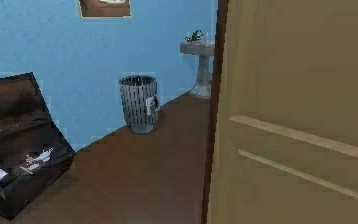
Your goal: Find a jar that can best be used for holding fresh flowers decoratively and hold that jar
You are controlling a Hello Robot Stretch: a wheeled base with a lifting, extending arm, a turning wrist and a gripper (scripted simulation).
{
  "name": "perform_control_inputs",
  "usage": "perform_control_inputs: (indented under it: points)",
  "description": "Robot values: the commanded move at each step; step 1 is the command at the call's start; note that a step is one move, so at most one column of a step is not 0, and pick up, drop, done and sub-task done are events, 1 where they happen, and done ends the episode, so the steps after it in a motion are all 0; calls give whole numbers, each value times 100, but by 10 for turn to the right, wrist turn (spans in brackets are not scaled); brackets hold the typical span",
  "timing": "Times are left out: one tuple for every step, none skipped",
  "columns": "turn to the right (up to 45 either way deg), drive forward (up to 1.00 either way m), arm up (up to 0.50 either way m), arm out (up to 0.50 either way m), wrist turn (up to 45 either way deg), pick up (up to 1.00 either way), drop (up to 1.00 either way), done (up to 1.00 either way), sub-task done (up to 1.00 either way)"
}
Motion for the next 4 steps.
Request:
perform_control_inputs:
  points:
    - [0, 25, 0, 0, 0, 0, 0, 0, 0]
    - [-120, 0, 0, 0, 0, 0, 0, 0, 0]
    - [0, 45, 0, 0, 0, 0, 0, 0, 0]
    - [0, 60, 0, 0, 0, 0, 0, 0, 0]
